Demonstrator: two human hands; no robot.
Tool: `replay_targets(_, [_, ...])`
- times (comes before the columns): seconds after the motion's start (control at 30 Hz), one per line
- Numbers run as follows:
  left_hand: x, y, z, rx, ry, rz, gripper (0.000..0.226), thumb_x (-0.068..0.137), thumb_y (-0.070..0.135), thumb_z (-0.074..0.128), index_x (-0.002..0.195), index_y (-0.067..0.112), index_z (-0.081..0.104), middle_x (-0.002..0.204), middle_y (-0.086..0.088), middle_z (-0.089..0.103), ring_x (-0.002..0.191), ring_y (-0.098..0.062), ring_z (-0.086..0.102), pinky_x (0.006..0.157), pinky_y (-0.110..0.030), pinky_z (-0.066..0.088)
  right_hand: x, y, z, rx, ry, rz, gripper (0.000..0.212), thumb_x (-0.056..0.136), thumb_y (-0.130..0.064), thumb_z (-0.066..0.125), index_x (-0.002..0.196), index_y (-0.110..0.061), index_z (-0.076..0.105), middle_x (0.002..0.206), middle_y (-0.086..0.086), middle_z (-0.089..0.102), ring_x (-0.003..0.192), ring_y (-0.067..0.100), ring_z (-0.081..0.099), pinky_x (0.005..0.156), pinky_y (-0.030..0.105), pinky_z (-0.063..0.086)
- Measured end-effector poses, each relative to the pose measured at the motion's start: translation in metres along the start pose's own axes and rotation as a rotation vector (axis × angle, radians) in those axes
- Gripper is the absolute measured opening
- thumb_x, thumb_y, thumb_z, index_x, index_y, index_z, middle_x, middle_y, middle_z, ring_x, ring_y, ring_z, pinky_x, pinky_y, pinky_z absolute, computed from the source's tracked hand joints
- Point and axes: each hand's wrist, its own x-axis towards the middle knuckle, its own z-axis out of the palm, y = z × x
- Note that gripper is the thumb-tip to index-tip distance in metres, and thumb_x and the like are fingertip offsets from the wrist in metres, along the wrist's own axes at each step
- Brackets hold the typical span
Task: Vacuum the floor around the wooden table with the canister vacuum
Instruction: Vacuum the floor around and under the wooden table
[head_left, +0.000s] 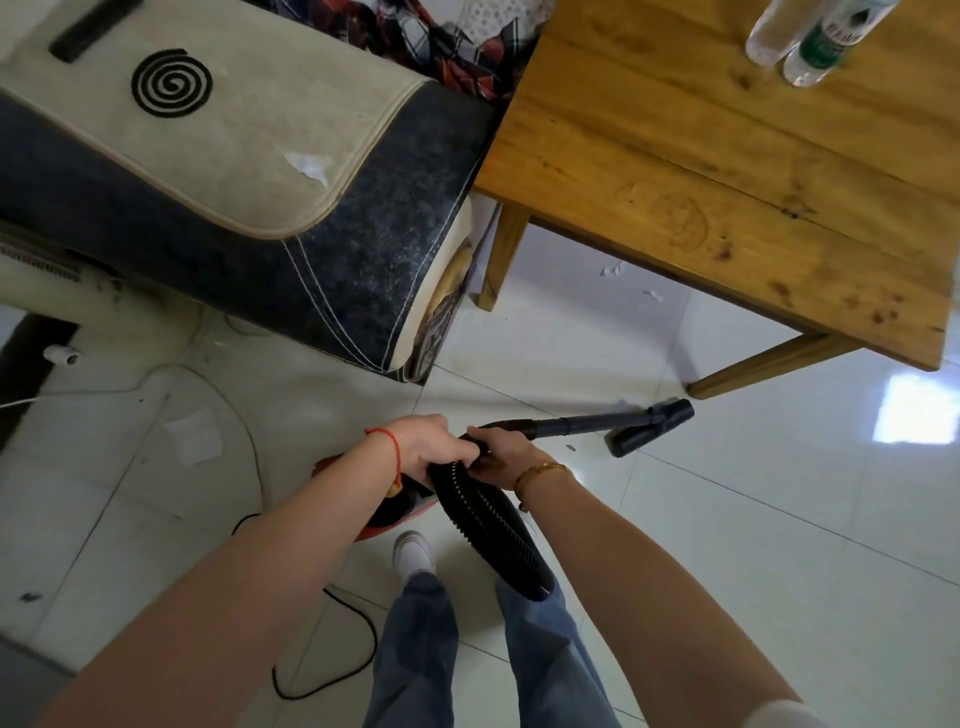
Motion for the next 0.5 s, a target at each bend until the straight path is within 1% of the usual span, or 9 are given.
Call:
replay_targets(0.1, [-0.001, 0.001, 0.016, 0.045, 0.059, -0.014, 0.030, 0.083, 0.010, 0.056, 0.110, 0.000, 0.045, 0.088, -0.017, 0.060, 0.069, -0.024, 0.064, 0.059, -0.033, 0.057, 0.011, 0.000, 0.001, -0.095, 0.034, -0.069, 0.022, 0.085, -0.011, 0.065, 0.102, 0.003, 0.060, 0.097, 0.020, 0.066, 0.078, 0.032, 0.065, 0.064, 0.038, 0.055])
replay_targets(0.17, [0.001, 0.004, 0.027, 0.054, 0.108, -0.008, 0.043, 0.084, 0.016, 0.059, 0.119, -0.002, 0.040, 0.101, -0.018, 0.060, 0.081, -0.028, 0.067, 0.068, -0.039, 0.059, 0.014, -0.002, -0.001, -0.137, 0.048, -0.091, 0.029, 0.081, -0.012, 0.069, 0.105, 0.003, 0.060, 0.097, 0.018, 0.067, 0.083, 0.031, 0.065, 0.071, 0.039, 0.055])
replay_targets(0.23, [0.002, 0.009, 0.037, 0.145, 0.163, -0.015, 0.058, 0.083, 0.022, 0.059, 0.130, -0.003, 0.036, 0.113, -0.018, 0.057, 0.090, -0.031, 0.067, 0.074, -0.043, 0.059, 0.005, -0.005, -0.002, -0.185, 0.063, -0.108, 0.020, 0.081, -0.009, 0.068, 0.096, 0.000, 0.059, 0.085, 0.014, 0.064, 0.076, 0.026, 0.062, 0.068, 0.036, 0.051])
replay_targets(0.27, [0.000, 0.013, 0.041, 0.193, 0.190, -0.018, 0.057, 0.084, 0.023, 0.059, 0.130, -0.003, 0.039, 0.115, -0.018, 0.056, 0.091, -0.031, 0.067, 0.073, -0.041, 0.060, 0.000, -0.006, -0.003, -0.203, 0.061, -0.107, 0.013, 0.081, -0.007, 0.067, 0.090, -0.001, 0.058, 0.080, 0.012, 0.061, 0.072, 0.024, 0.060, 0.066, 0.034, 0.049])
replay_targets(0.33, [0.000, 0.018, 0.045, 0.225, 0.199, -0.028, 0.044, 0.086, 0.021, 0.058, 0.123, -0.001, 0.048, 0.113, -0.018, 0.058, 0.092, -0.032, 0.067, 0.075, -0.040, 0.059, -0.007, -0.009, -0.005, -0.249, 0.060, -0.123, 0.009, 0.081, -0.004, 0.066, 0.084, 0.001, 0.059, 0.078, 0.012, 0.061, 0.070, 0.023, 0.059, 0.066, 0.034, 0.048])
replay_targets(0.37, [-0.001, 0.019, 0.046, 0.205, 0.176, -0.037, 0.037, 0.087, 0.018, 0.058, 0.118, -0.001, 0.049, 0.110, -0.018, 0.060, 0.094, -0.033, 0.067, 0.079, -0.041, 0.058, -0.007, -0.010, -0.006, -0.272, 0.064, -0.141, 0.013, 0.080, -0.004, 0.067, 0.089, 0.003, 0.061, 0.082, 0.013, 0.063, 0.073, 0.025, 0.061, 0.069, 0.035, 0.049])
replay_targets(0.4, [-0.002, 0.020, 0.047, 0.183, 0.154, -0.043, 0.033, 0.087, 0.016, 0.059, 0.115, 0.000, 0.049, 0.107, -0.019, 0.061, 0.095, -0.033, 0.067, 0.081, -0.043, 0.058, -0.008, -0.011, -0.007, -0.288, 0.063, -0.152, 0.023, 0.080, -0.005, 0.069, 0.099, 0.005, 0.062, 0.088, 0.015, 0.065, 0.078, 0.027, 0.062, 0.073, 0.035, 0.049])
replay_targets(0.43, [-0.003, 0.020, 0.048, 0.172, 0.153, -0.051, 0.036, 0.087, 0.014, 0.060, 0.118, 0.000, 0.049, 0.106, -0.019, 0.062, 0.094, -0.033, 0.068, 0.080, -0.044, 0.058, -0.010, -0.012, -0.007, -0.305, 0.055, -0.166, 0.033, 0.079, -0.005, 0.070, 0.108, 0.006, 0.060, 0.094, 0.016, 0.065, 0.084, 0.028, 0.063, 0.076, 0.035, 0.049])
replay_targets(0.5, [0.001, 0.019, 0.050, 0.213, 0.201, -0.065, 0.051, 0.084, 0.017, 0.064, 0.127, 0.001, 0.042, 0.107, -0.016, 0.060, 0.089, -0.030, 0.066, 0.068, -0.039, 0.059, -0.017, -0.014, -0.006, -0.334, 0.045, -0.205, 0.045, 0.080, -0.005, 0.071, 0.119, 0.008, 0.053, 0.105, 0.019, 0.065, 0.096, 0.031, 0.063, 0.083, 0.036, 0.050])
